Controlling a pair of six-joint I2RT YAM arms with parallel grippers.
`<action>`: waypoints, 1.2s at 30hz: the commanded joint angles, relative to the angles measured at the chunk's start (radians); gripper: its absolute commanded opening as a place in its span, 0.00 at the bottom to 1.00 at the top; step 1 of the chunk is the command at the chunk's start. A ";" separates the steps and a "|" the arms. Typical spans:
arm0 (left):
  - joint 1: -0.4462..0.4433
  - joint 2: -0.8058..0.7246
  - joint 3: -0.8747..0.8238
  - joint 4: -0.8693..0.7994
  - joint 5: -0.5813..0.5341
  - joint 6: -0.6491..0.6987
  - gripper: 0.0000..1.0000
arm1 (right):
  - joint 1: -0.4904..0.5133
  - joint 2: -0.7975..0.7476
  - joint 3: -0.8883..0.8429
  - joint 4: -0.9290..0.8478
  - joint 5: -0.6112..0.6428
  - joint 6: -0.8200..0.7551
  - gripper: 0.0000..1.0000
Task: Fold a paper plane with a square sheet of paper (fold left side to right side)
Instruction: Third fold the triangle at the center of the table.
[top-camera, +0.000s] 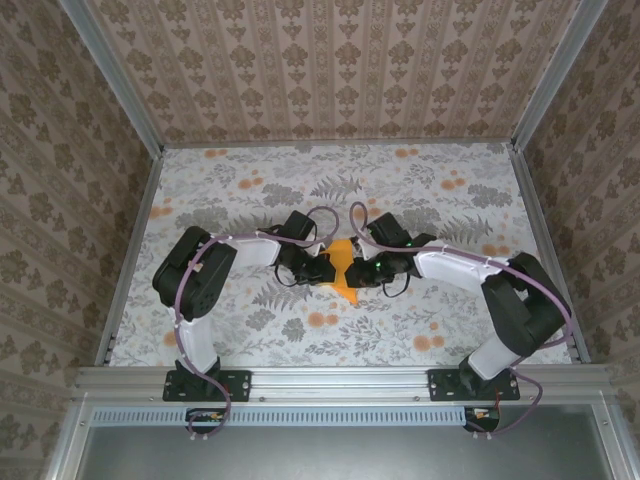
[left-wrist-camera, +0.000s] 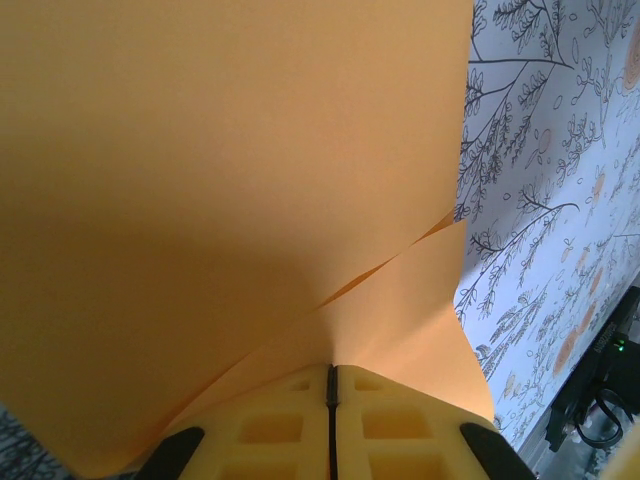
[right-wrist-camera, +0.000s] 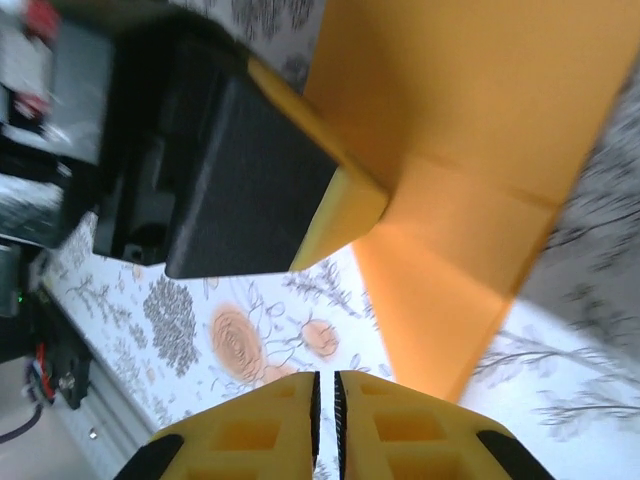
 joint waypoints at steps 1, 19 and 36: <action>0.000 0.023 -0.027 -0.056 -0.095 -0.011 0.08 | 0.009 0.059 0.015 0.027 -0.032 0.083 0.14; -0.003 0.035 -0.005 -0.078 -0.100 -0.002 0.07 | 0.042 0.180 0.102 -0.043 -0.023 0.064 0.15; -0.003 0.035 -0.002 -0.091 -0.106 0.008 0.07 | 0.047 0.222 0.098 -0.124 0.047 0.079 0.15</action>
